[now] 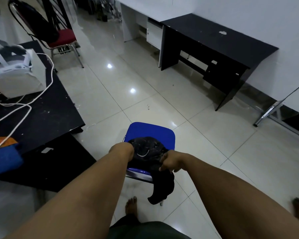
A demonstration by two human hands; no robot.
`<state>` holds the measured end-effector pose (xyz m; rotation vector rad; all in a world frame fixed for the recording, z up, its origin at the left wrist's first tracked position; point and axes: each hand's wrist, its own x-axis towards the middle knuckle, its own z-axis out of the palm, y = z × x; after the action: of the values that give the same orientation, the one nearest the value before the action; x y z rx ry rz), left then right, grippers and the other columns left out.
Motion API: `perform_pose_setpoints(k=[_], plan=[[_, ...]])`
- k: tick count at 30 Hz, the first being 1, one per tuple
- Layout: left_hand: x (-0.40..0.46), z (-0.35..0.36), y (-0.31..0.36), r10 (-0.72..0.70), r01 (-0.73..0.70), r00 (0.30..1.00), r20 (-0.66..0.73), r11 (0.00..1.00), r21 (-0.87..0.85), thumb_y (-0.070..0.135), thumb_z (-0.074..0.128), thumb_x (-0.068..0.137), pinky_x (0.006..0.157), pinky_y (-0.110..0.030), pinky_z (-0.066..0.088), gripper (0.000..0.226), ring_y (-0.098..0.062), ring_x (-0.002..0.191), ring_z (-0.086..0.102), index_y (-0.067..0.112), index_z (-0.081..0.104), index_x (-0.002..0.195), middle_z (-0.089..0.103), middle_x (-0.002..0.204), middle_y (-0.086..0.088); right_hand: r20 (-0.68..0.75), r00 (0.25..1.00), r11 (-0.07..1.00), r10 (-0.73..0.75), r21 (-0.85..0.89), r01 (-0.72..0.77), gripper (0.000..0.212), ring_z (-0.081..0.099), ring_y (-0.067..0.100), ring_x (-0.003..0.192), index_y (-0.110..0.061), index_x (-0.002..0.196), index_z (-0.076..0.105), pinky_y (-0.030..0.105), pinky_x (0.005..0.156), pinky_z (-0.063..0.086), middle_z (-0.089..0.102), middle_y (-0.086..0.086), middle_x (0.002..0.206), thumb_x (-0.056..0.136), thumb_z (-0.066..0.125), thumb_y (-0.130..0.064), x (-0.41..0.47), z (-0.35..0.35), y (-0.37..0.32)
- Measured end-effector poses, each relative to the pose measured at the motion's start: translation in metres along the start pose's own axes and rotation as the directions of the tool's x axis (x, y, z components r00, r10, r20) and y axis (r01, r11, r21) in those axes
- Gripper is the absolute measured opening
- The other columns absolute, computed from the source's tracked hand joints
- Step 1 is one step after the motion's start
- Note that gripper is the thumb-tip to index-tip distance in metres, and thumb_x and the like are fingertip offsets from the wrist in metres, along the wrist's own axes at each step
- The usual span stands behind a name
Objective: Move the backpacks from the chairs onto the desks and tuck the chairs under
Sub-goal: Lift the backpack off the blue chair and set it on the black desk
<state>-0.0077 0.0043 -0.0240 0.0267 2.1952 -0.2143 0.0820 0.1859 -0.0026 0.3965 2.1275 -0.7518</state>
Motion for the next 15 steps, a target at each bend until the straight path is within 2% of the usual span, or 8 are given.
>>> perform_pose_setpoints(k=[1, 3, 5, 7, 9, 11, 13, 15], plan=[[-0.007, -0.003, -0.001, -0.010, 0.010, 0.999, -0.047, 1.000, 0.003, 0.016, 0.057, 0.093, 0.098, -0.032, 0.048, 0.043, -0.032, 0.123, 0.055, 0.003, 0.055, 0.133, 0.054, 0.136, -0.015, -0.034, 0.999, 1.000, -0.005, 0.008, 0.005, 0.021, 0.066, 0.029, 0.095, -0.007, 0.104, 0.068, 0.040, 0.085, 0.059, 0.066, 0.013, 0.102, 0.085, 0.071, -0.016, 0.003, -0.001, -0.001], [-0.012, -0.008, -0.003, 0.062, -0.055, 0.991, -0.122, 0.997, 0.056, 0.019, 0.060, 0.090, 0.102, -0.035, 0.047, 0.043, -0.031, 0.120, 0.057, 0.007, 0.056, 0.132, 0.055, 0.134, -0.014, -0.117, 0.993, 1.000, -0.006, -0.011, 0.005, 0.008, 0.063, 0.027, 0.087, -0.006, 0.092, 0.067, 0.039, 0.083, 0.057, 0.064, 0.012, 0.095, 0.084, 0.065, -0.009, 0.006, -0.003, -0.004], [-0.012, -0.013, -0.001, 0.086, -0.079, 0.976, -0.198, 0.996, 0.042, 0.018, 0.062, 0.088, 0.101, -0.036, 0.048, 0.045, -0.030, 0.118, 0.057, 0.008, 0.054, 0.131, 0.055, 0.131, -0.013, -0.205, 0.979, 0.998, -0.004, -0.056, -0.008, 0.021, 0.061, 0.027, 0.092, -0.007, 0.105, 0.064, 0.036, 0.081, 0.055, 0.063, 0.012, 0.104, 0.085, 0.062, -0.011, 0.008, -0.005, -0.009], [-0.007, -0.015, 0.002, 0.064, -0.088, 0.946, -0.316, 0.994, -0.061, 0.012, 0.061, 0.086, 0.101, -0.038, 0.048, 0.046, -0.031, 0.120, 0.052, 0.008, 0.051, 0.131, 0.052, 0.130, -0.014, -0.295, 0.955, 0.992, -0.016, -0.124, -0.022, 0.029, 0.057, 0.026, 0.089, -0.009, 0.114, 0.056, 0.034, 0.076, 0.051, 0.058, 0.009, 0.106, 0.086, 0.061, -0.013, 0.006, -0.008, -0.014], [-0.005, -0.012, 0.004, 0.097, -0.161, 0.862, -0.497, 0.983, -0.088, 0.006, 0.057, 0.089, 0.098, -0.040, 0.046, 0.043, -0.033, 0.121, 0.047, 0.007, 0.047, 0.131, 0.048, 0.130, -0.017, -0.397, 0.917, 0.986, -0.046, -0.167, -0.022, 0.029, 0.052, 0.024, 0.084, -0.010, 0.114, 0.051, 0.033, 0.070, 0.045, 0.050, 0.005, 0.098, 0.086, 0.061, -0.012, 0.007, -0.010, -0.017], [0.000, -0.009, 0.003, 0.149, -0.224, 0.756, -0.637, 0.974, -0.038, 0.003, 0.056, 0.090, 0.097, -0.041, 0.045, 0.044, -0.033, 0.118, 0.046, 0.008, 0.044, 0.132, 0.047, 0.129, -0.019, -0.483, 0.873, 0.988, -0.062, -0.155, -0.016, 0.029, 0.051, 0.024, 0.083, -0.010, 0.115, 0.050, 0.033, 0.069, 0.042, 0.048, 0.005, 0.098, 0.087, 0.060, -0.009, 0.010, -0.012, -0.017], [0.006, -0.011, 0.001, 0.237, -0.282, 0.727, -0.645, 0.959, 0.034, 0.004, 0.058, 0.088, 0.100, -0.041, 0.042, 0.047, -0.034, 0.117, 0.044, 0.011, 0.042, 0.132, 0.044, 0.129, -0.019, -0.526, 0.848, 0.994, -0.059, -0.114, -0.001, 0.032, 0.056, 0.028, 0.091, -0.009, 0.118, 0.048, 0.034, 0.072, 0.043, 0.051, 0.010, 0.109, 0.087, 0.060, -0.008, 0.017, -0.014, -0.014], [0.012, -0.020, -0.002, 0.322, -0.356, 0.780, -0.536, 0.933, 0.042, 0.005, 0.059, 0.086, 0.107, -0.042, 0.037, 0.055, -0.035, 0.122, 0.040, 0.017, 0.041, 0.136, 0.037, 0.134, -0.018, -0.543, 0.838, 0.996, -0.054, -0.091, 0.005, 0.033, 0.057, 0.033, 0.100, -0.007, 0.120, 0.047, 0.035, 0.075, 0.044, 0.050, 0.015, 0.120, 0.089, 0.059, -0.007, 0.023, -0.014, -0.011]])
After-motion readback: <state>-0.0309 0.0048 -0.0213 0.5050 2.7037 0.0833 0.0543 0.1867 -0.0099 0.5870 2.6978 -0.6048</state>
